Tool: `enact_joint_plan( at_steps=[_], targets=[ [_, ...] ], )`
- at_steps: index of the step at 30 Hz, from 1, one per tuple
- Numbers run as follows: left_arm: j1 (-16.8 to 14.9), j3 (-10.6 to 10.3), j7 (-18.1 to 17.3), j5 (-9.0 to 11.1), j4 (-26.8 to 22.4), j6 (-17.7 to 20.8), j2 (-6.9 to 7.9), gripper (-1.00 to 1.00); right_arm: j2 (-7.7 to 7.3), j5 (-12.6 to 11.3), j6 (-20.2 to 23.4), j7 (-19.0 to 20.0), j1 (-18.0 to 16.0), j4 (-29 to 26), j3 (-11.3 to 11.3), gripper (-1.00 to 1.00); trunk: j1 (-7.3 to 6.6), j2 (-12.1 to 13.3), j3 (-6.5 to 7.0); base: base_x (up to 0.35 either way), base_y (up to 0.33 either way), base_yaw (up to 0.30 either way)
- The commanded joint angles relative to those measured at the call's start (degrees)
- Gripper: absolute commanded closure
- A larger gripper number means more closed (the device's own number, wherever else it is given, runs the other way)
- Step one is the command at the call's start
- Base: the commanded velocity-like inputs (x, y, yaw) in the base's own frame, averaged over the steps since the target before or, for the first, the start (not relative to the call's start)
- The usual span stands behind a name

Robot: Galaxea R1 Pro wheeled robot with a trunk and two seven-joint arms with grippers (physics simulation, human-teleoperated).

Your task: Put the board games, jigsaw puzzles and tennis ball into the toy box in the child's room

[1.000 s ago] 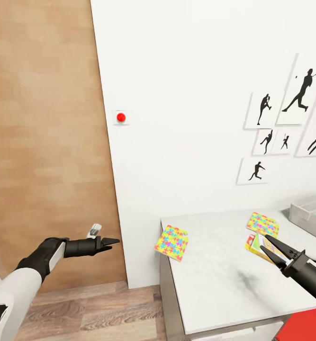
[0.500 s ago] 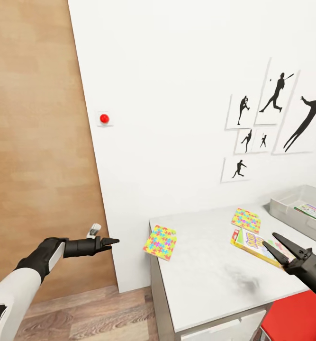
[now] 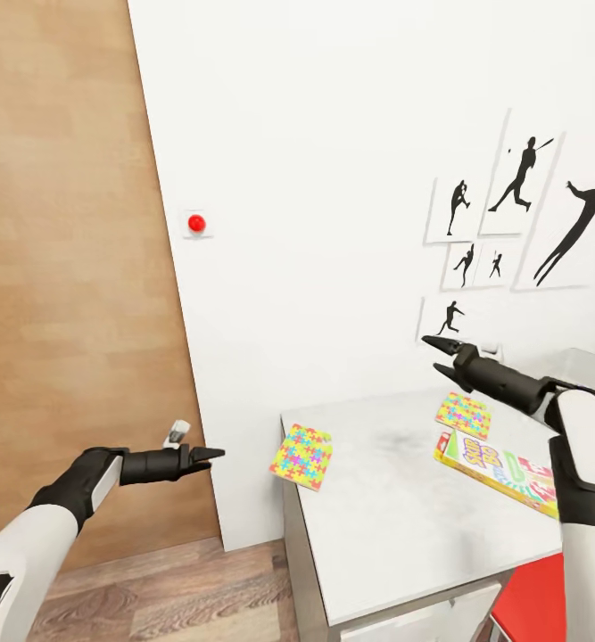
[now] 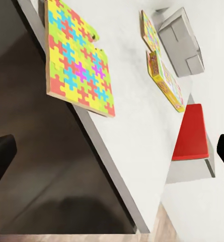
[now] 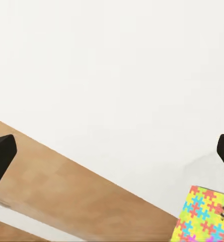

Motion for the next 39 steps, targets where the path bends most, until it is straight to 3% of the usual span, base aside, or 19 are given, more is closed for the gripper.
enact_joint_plan(
  at_steps=[1, 2, 6, 8, 10, 15, 22, 28, 39],
  targets=[
    [0.0, 0.1, -0.8, 0.1, 0.0, 0.5, 0.02, -1.00, -0.01, -0.8, 0.3, -0.5, -0.2, 0.1, 0.7, -1.00, 0.00, -0.1, -0.07, 0.000, 0.000, 0.000],
    [0.0, 0.1, -4.0, 0.1, 0.1, 0.6, -0.02, -1.00, -0.11, -4.0, 0.2, -1.5, -0.3, 0.1, 2.4, -1.00, 0.00, -0.1, -0.07, 0.000, 0.000, 0.000],
    [0.0, 0.1, -10.2, 0.2, 0.4, 1.1, -0.14, -1.00, -0.46, -10.0, 0.1, -2.5, 0.3, -1.8, 4.0, -1.00, 0.00, -0.1, -0.07, 0.000, 0.000, 0.000],
    [0.0, 0.5, -11.0, 0.2, 0.6, 1.3, -0.30, -1.00, -0.55, -11.6, 0.1, -2.6, 0.5, -3.6, 4.1, -1.00, 0.00, -0.1, -0.07, 0.000, 0.000, 0.000],
    [0.0, 3.1, -11.6, 0.3, 0.8, 1.3, -0.63, -1.00, -0.56, -13.0, 0.1, -2.7, 1.0, -7.4, 4.3, -1.00, 0.00, -0.1, -0.07, 0.000, 0.000, 0.000],
    [0.0, 6.9, -11.7, 0.3, 0.9, 1.3, -0.63, -1.00, -0.39, -13.5, 0.1, -2.7, 1.4, -10.2, 4.4, -1.00, 0.22, -0.5, -0.25, 0.000, 0.000, 0.000],
    [0.0, 8.7, -11.7, 0.3, 1.0, 1.3, -0.55, -1.00, -0.18, -12.8, 0.0, -2.8, 1.5, -10.4, 4.6, -1.00, 1.76, -3.3, -1.51, 0.000, 0.000, 0.000],
    [0.0, 13.3, -11.7, 0.2, 2.8, 1.6, -0.03, -1.00, -0.17, -12.8, 0.0, -2.8, 1.7, -10.3, 4.6, -1.00, 3.08, -5.7, -2.59, 0.000, 0.000, 0.000],
    [0.1, 14.3, -11.8, -0.1, 4.3, 2.0, 1.15, -1.00, -0.21, -13.3, 0.0, -2.8, 1.7, -10.4, 4.3, -1.00, 5.49, -10.1, -4.56, 0.000, 0.000, 0.000]
  ],
)
